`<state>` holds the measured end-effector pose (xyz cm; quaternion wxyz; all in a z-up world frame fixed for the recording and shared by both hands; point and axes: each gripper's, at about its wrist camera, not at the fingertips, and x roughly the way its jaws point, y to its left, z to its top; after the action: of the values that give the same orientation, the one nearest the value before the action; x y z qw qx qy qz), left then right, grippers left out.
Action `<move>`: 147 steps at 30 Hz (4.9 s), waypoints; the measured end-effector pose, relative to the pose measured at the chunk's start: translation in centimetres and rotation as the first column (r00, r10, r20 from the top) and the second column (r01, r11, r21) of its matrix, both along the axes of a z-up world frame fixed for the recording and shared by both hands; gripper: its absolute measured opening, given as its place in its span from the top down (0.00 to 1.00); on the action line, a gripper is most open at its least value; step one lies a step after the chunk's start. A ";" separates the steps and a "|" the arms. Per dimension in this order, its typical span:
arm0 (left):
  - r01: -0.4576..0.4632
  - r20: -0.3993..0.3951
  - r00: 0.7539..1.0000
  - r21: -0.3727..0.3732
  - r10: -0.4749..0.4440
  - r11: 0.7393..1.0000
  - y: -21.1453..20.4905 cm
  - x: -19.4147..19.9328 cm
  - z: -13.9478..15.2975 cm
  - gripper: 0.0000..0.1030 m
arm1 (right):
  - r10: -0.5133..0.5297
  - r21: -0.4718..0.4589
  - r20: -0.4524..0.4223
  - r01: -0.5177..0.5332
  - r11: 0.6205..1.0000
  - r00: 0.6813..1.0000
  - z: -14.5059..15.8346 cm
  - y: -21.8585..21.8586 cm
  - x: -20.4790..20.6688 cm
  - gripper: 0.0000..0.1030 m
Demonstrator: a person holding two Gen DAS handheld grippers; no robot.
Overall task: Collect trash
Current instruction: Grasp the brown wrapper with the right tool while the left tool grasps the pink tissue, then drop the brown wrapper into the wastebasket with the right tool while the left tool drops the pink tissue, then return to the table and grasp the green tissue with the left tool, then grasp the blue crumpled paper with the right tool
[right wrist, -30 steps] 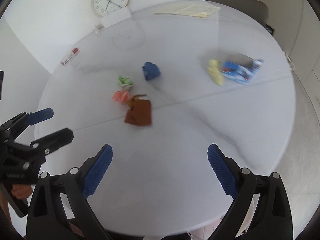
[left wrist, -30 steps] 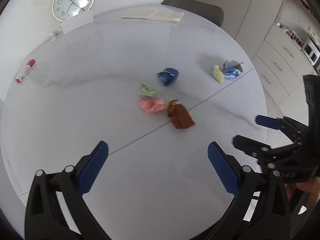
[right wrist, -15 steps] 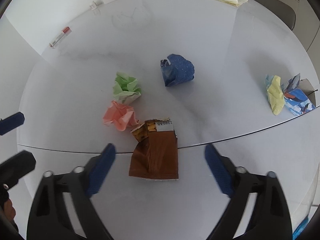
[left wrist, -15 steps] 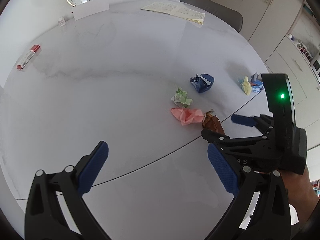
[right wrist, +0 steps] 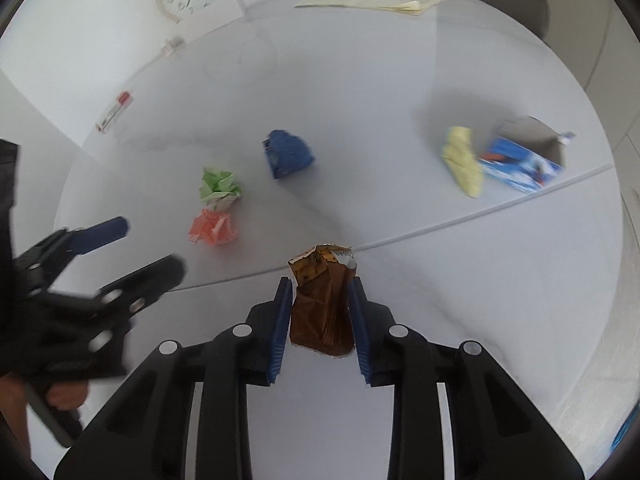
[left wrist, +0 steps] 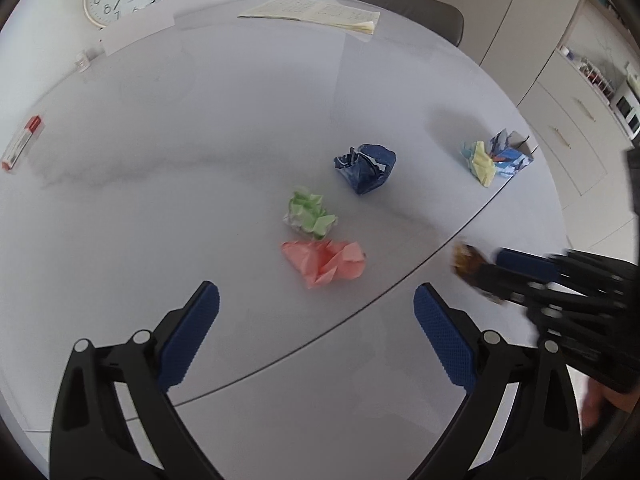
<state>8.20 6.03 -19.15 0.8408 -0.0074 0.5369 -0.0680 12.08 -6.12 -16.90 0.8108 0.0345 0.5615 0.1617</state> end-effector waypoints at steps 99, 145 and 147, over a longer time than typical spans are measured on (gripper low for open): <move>0.301 -0.045 0.952 -0.042 -0.303 0.953 -21.5 -13.8 4.9 0.08 | -0.375 0.037 -0.017 0.375 0.926 0.927 1.1 -26.2 -19.8 0.05; -0.159 0.001 0.987 0.026 0.159 0.987 3.5 4.0 -0.3 0.66 | 0.022 -0.047 0.066 -0.019 0.999 0.998 0.6 3.0 4.3 0.05; -0.171 0.011 0.985 0.040 0.171 0.984 4.0 3.3 0.5 0.66 | 0.047 -0.059 0.048 -0.044 0.997 0.998 -0.5 4.6 6.2 0.05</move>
<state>11.48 10.08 -18.67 0.8455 -0.0360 0.5325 0.0153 18.32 -1.56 -17.38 0.8211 -0.0060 0.5465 0.1646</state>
